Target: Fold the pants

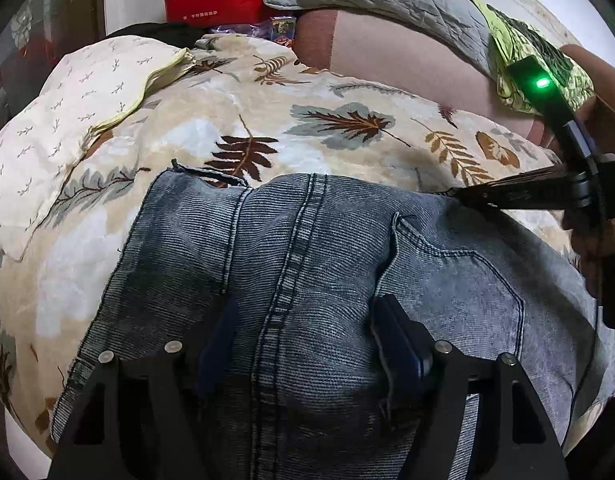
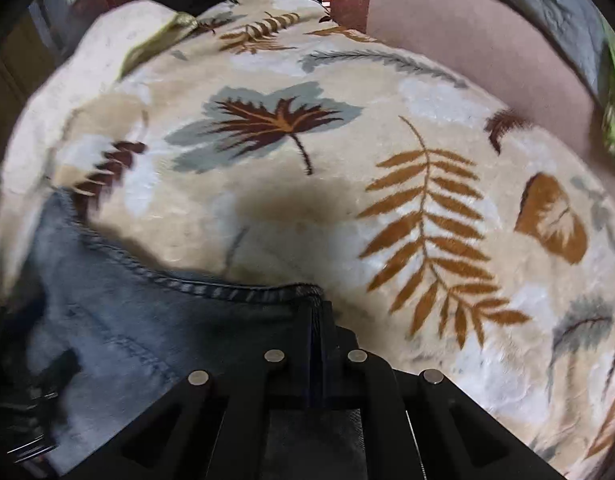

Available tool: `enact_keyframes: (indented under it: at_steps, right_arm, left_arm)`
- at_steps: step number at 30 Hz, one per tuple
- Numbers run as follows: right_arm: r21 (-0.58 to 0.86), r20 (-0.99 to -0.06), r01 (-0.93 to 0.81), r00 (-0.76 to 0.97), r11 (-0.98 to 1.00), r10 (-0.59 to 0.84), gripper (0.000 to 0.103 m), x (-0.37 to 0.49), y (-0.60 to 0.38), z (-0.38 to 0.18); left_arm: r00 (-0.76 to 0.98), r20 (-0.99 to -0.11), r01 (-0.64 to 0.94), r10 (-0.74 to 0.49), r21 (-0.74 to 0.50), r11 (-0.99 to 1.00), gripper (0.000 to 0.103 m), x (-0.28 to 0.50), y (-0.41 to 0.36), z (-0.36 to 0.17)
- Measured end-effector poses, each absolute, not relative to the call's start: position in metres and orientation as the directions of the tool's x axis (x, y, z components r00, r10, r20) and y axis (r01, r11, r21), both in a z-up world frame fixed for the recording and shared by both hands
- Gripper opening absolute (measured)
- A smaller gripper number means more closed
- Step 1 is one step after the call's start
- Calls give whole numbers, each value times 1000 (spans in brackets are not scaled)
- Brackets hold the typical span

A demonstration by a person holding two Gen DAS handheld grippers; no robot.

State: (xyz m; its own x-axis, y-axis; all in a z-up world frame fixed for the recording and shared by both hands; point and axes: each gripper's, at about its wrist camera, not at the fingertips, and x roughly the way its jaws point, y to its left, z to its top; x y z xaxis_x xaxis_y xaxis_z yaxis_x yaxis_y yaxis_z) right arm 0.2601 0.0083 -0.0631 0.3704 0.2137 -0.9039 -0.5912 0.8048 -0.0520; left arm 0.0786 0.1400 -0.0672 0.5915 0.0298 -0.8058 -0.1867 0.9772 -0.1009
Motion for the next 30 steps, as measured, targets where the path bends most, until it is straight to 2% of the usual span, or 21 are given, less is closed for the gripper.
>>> enact_keyframes:
  at_steps: [2, 7, 9, 13, 17, 19, 21, 24, 26, 28, 29, 30]
  right_arm:
    - [-51, -897, -577, 386, 815, 217, 3, 262, 10, -68]
    - [35, -878, -498, 400, 867, 265, 11, 260, -20, -52]
    - [102, -854, -429, 425, 897, 301, 12, 247, -46, -37]
    - [338, -799, -317, 400, 886, 448, 13, 188, -105, -25]
    - [491, -759, -215, 370, 844, 536, 13, 131, -165, -50]
    - [515, -765, -136, 373, 846, 525, 13, 120, -202, -69]
    - [535, -768, -46, 390, 844, 508, 13, 119, -239, -76]
    - [646, -692, 70, 472, 760, 546, 13, 116, -310, -77]
    - [660, -669, 102, 529, 744, 521, 14, 121, -346, -79]
    - [658, -690, 172, 528, 733, 496, 21, 139, -384, -103]
    - [694, -682, 229, 512, 682, 522, 19, 148, -402, -125]
    - [796, -589, 252, 534, 550, 607, 19, 150, -419, -141]
  left_arm:
    - [594, -804, -183, 26, -103, 978, 73, 78, 140, -68]
    - [594, -804, -188, 18, -116, 975, 74, 78, 141, -68]
    - [593, -805, -191, 17, -120, 974, 75, 79, 141, -68]
    - [592, -806, -192, 22, -115, 975, 75, 79, 140, -68]
    - [593, -804, -197, 30, -109, 974, 75, 78, 139, -68]
    - [594, -803, -201, 42, -97, 975, 75, 78, 137, -67]
    - [595, -802, -202, 52, -87, 975, 75, 77, 136, -66]
    - [588, -806, -212, 71, -69, 975, 75, 72, 131, -58]
    - [600, -798, -210, 56, -90, 974, 75, 66, 126, -47]
    - [616, -788, -193, 19, -127, 973, 75, 59, 116, -37]
    - [617, -787, -169, -4, -137, 976, 76, 56, 107, -33]
    - [614, -789, -150, -17, -138, 979, 76, 55, 100, -30]
